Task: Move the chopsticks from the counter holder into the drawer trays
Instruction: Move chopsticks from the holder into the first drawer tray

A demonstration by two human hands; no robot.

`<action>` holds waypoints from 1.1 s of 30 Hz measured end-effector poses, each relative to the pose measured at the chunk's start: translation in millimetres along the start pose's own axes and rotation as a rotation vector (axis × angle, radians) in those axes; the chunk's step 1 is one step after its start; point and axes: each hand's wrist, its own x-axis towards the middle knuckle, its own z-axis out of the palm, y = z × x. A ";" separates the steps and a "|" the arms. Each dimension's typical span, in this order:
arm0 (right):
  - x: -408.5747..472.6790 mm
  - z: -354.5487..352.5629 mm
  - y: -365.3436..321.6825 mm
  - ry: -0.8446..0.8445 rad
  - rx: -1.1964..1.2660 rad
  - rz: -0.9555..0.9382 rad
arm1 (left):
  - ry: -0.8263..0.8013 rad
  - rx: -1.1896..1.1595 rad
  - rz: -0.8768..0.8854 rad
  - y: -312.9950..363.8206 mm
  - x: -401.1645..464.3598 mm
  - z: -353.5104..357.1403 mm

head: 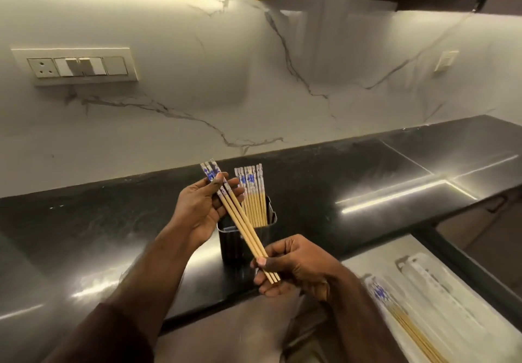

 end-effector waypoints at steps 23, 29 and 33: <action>-259.0 -119.0 85.1 0.517 0.046 0.006 | -0.361 0.077 -0.347 -185.8 -130.2 216.5; -333.6 -190.1 114.4 0.447 0.058 0.067 | -0.318 0.026 -0.413 -259.3 -168.3 285.7; -363.9 -228.8 130.6 0.403 0.079 0.077 | -0.316 0.004 -0.465 -293.8 -178.3 317.3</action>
